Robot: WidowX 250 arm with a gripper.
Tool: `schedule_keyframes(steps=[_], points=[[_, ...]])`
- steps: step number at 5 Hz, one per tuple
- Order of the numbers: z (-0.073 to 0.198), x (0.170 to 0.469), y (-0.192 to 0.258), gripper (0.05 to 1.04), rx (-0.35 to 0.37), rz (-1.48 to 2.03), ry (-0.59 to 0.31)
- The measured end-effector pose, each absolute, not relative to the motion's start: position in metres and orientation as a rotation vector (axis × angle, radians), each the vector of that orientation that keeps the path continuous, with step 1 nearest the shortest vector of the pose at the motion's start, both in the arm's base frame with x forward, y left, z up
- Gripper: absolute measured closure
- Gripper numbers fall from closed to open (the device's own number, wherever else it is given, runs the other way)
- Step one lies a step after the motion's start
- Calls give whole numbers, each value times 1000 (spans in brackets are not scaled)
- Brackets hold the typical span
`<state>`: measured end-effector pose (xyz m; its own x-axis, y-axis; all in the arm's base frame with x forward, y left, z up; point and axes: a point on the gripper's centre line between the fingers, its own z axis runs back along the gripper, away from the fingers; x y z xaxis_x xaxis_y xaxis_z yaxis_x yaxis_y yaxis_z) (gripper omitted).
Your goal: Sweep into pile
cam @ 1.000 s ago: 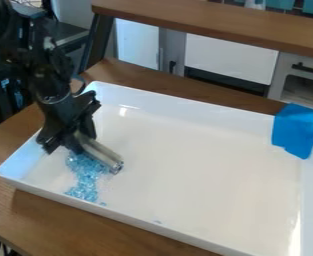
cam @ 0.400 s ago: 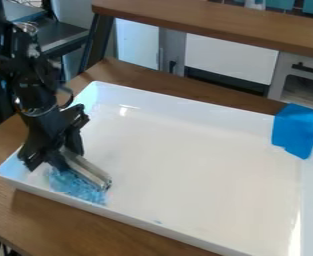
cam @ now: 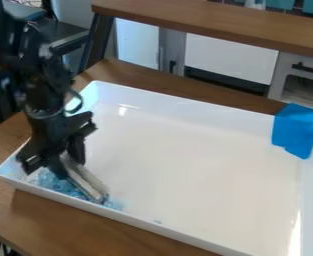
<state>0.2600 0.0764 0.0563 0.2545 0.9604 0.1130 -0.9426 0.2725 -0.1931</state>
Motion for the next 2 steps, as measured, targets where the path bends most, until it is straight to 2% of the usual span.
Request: schedule_keyframes(steps=[1, 2], points=[[86, 303, 57, 716, -201, 1150, -229], [94, 331, 24, 716, -258, 1007, -166]])
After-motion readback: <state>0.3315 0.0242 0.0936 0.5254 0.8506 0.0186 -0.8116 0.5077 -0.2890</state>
